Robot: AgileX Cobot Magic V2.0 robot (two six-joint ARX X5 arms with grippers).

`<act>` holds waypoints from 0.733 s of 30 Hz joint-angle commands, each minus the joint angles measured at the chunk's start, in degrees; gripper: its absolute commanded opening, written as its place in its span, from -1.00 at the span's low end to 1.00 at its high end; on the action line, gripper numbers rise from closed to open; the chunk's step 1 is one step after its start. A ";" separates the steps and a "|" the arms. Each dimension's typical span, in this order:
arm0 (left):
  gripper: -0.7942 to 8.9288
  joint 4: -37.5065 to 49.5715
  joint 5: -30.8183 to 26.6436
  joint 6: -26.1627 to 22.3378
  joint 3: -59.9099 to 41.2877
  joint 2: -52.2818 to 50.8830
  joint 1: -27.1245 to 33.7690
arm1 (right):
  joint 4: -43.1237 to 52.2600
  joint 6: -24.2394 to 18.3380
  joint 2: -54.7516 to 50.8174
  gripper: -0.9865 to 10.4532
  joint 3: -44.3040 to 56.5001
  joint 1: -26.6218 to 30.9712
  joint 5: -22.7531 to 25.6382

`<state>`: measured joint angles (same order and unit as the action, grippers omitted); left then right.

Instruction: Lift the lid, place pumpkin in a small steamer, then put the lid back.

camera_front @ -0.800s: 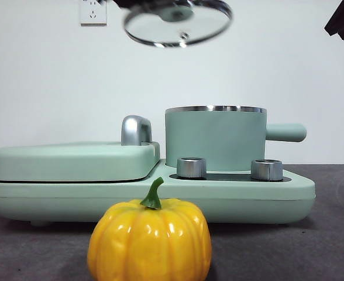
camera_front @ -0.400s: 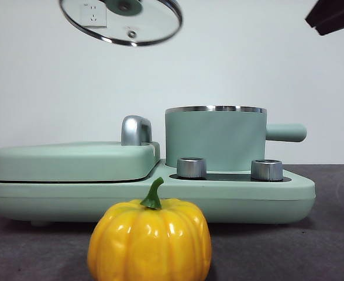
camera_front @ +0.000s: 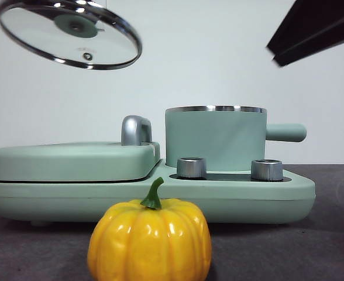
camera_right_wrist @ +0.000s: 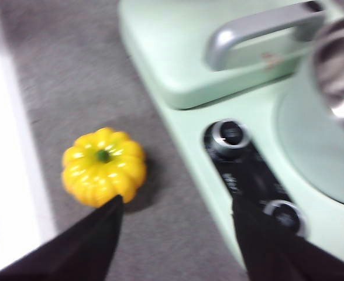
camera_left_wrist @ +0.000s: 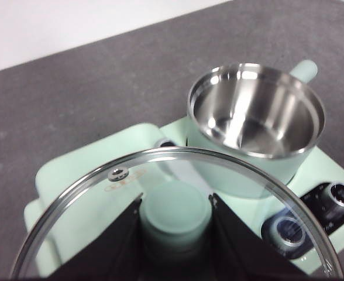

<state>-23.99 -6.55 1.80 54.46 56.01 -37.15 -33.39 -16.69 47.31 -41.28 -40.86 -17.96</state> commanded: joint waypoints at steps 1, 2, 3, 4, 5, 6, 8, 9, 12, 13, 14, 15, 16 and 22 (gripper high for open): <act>-0.82 0.90 -1.75 0.76 0.96 -1.46 -0.42 | 1.75 -0.94 3.15 -0.23 -0.96 -3.06 -0.04; -0.82 0.81 -2.01 0.72 0.96 -1.81 -0.42 | 2.45 -0.94 4.26 -0.23 -0.96 -4.09 -0.02; -0.82 0.85 -2.08 0.72 0.96 -2.08 -0.42 | 3.10 -0.94 5.22 -0.23 -0.96 -4.94 -0.02; -0.82 0.98 -2.05 0.66 0.96 -2.32 -0.42 | 3.96 -0.94 6.38 -0.23 -0.96 -5.90 -0.04; -0.82 1.09 -2.08 0.66 0.96 -2.54 -0.42 | 4.83 -0.94 7.56 -0.23 -0.96 -6.84 -0.04; -0.82 1.22 -2.08 0.66 0.96 -2.58 -0.42 | 5.60 -0.92 8.57 -0.23 -0.96 -7.58 -0.04; -0.82 1.16 -2.08 0.72 0.96 -2.64 -0.42 | 7.23 -0.92 10.99 -0.22 -0.96 -9.16 -0.07; -0.82 1.09 -2.08 0.79 0.96 -2.64 -0.42 | 7.74 -0.92 12.00 -0.20 -0.96 -9.70 -0.07; -0.82 1.14 -2.05 0.85 0.96 -2.62 -0.42 | 8.83 -0.92 15.30 -0.05 -0.96 -11.06 -0.09; -0.82 1.22 -2.05 0.83 0.96 -2.62 -0.42 | 9.11 -0.92 16.35 -0.02 -0.96 -11.39 -0.11; -0.82 1.25 -2.05 0.83 0.96 -2.62 -0.42 | 9.42 -0.92 17.35 -0.01 -0.96 -11.72 -0.13; -0.82 1.25 -2.08 0.83 0.96 -2.62 -0.42 | 9.84 -0.92 18.16 0.00 -0.96 -12.02 -0.22; -0.82 1.25 -2.08 0.83 0.96 -2.62 -0.42 | 10.36 -0.92 19.08 0.00 -0.96 -12.37 -0.22; -0.82 1.25 -2.08 0.81 0.96 -2.62 -0.37 | 14.43 -0.90 23.89 0.00 -0.96 -14.73 -0.07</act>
<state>-24.43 -8.64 2.42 54.41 53.45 -37.15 -19.73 -17.17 70.08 -41.28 -54.83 -17.98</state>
